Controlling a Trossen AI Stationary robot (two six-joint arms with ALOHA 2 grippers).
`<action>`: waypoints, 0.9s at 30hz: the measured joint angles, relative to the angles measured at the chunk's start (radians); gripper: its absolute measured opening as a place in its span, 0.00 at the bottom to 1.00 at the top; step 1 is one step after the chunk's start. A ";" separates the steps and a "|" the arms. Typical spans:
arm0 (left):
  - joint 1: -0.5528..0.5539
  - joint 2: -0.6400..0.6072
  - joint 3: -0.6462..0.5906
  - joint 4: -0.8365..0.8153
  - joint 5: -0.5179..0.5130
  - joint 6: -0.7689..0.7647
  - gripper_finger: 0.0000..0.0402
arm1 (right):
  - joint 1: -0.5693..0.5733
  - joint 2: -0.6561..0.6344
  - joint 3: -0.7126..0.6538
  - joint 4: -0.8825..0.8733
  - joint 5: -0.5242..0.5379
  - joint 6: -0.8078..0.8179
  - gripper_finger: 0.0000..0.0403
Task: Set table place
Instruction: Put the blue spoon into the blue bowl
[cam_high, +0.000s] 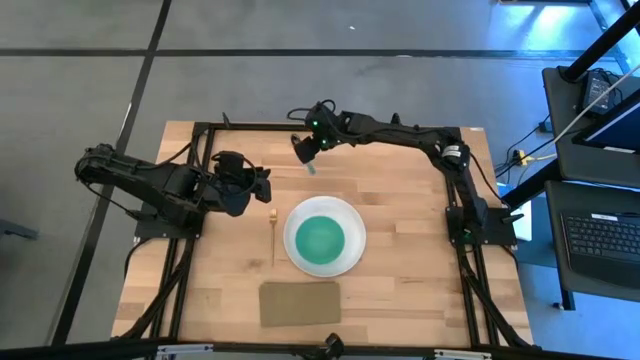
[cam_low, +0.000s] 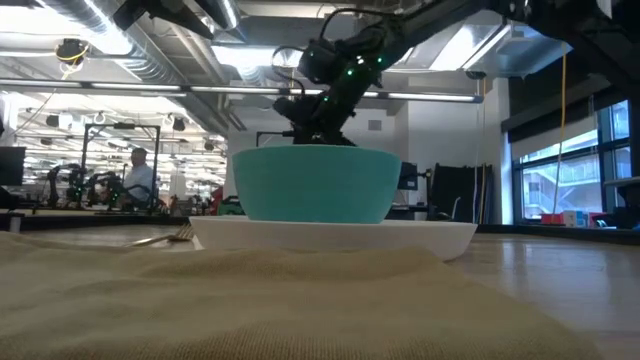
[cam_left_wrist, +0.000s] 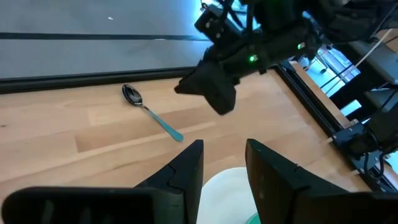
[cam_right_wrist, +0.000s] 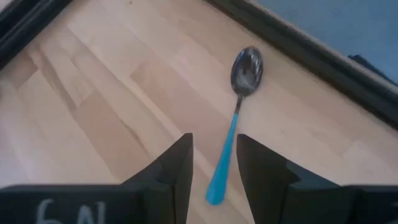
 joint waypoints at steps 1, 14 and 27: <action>0.000 0.000 0.000 0.000 0.000 -0.002 0.28 | -0.002 0.007 0.000 0.004 0.002 0.000 0.31; 0.000 0.000 0.000 0.000 0.002 -0.006 0.28 | 0.011 0.113 0.000 0.091 0.006 0.037 0.31; 0.040 0.000 0.000 -0.007 0.031 -0.004 0.28 | 0.011 0.163 0.000 0.081 0.016 0.072 0.31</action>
